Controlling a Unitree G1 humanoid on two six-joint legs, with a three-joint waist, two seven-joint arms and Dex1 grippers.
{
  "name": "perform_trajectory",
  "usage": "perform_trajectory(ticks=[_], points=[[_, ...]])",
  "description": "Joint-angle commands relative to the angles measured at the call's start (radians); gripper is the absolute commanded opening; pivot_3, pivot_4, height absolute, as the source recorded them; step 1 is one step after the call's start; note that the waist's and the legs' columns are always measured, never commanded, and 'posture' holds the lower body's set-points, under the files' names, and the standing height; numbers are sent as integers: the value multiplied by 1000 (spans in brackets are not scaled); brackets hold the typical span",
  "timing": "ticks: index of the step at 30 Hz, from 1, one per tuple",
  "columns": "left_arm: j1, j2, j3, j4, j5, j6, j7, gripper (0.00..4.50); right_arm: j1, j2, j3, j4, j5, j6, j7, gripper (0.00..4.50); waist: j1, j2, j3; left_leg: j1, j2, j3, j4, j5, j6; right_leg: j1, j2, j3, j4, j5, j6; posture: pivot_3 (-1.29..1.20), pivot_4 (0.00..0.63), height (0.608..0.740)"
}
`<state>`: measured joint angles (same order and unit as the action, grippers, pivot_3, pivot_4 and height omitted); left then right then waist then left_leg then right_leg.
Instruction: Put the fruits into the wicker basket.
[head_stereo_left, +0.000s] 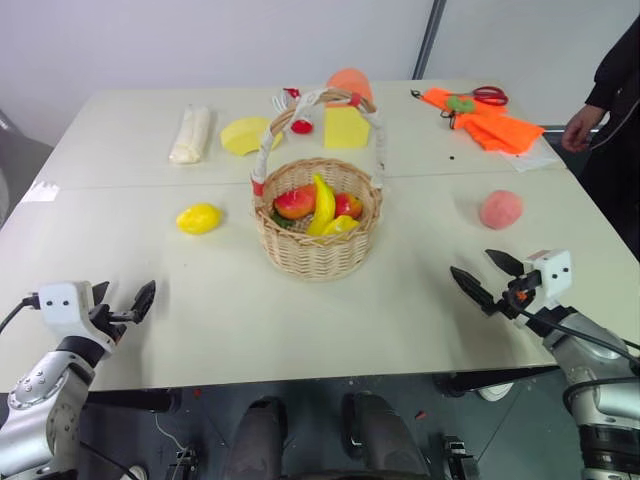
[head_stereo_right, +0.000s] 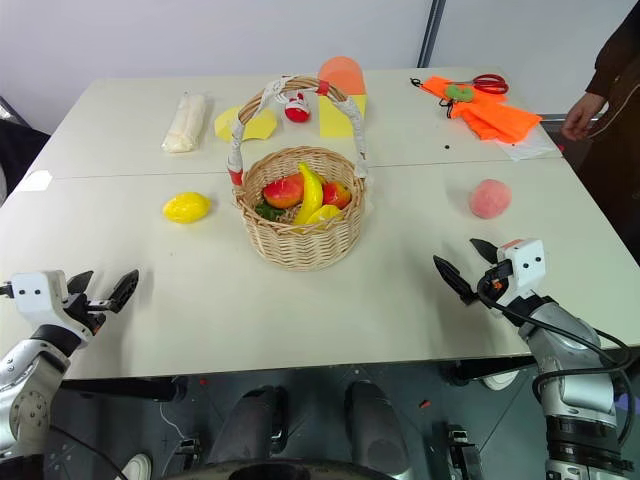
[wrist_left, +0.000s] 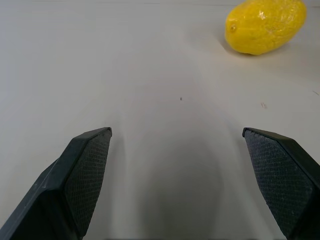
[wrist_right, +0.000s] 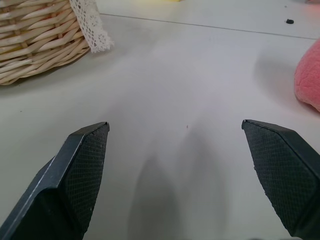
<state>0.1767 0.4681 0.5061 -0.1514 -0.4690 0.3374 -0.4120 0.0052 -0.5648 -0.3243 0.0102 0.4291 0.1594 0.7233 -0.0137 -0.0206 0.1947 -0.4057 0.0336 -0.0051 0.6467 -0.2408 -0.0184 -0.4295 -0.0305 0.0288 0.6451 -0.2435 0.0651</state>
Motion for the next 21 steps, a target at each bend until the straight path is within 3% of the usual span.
perform_trajectory(ticks=[1,13,21], points=[[-7,18,12,-20,6,-10,-2,4500,-6,2,-17,-30,3,-26,-5,4431,0,0,0,0,0,0,0,0,0,0,0,0,0,0,0,0,150,735],[-45,4,24,-53,-66,32,0,4500,-46,1,1,-28,21,-23,21,4431,0,0,0,0,0,0,0,0,0,0,0,0,0,0,0,0,150,735],[-209,149,-57,-48,18,108,4,4500,-25,-67,26,-251,133,120,122,4431,3,0,0,0,0,-1,0,0,0,0,0,0,1,0,0,0,150,735]])
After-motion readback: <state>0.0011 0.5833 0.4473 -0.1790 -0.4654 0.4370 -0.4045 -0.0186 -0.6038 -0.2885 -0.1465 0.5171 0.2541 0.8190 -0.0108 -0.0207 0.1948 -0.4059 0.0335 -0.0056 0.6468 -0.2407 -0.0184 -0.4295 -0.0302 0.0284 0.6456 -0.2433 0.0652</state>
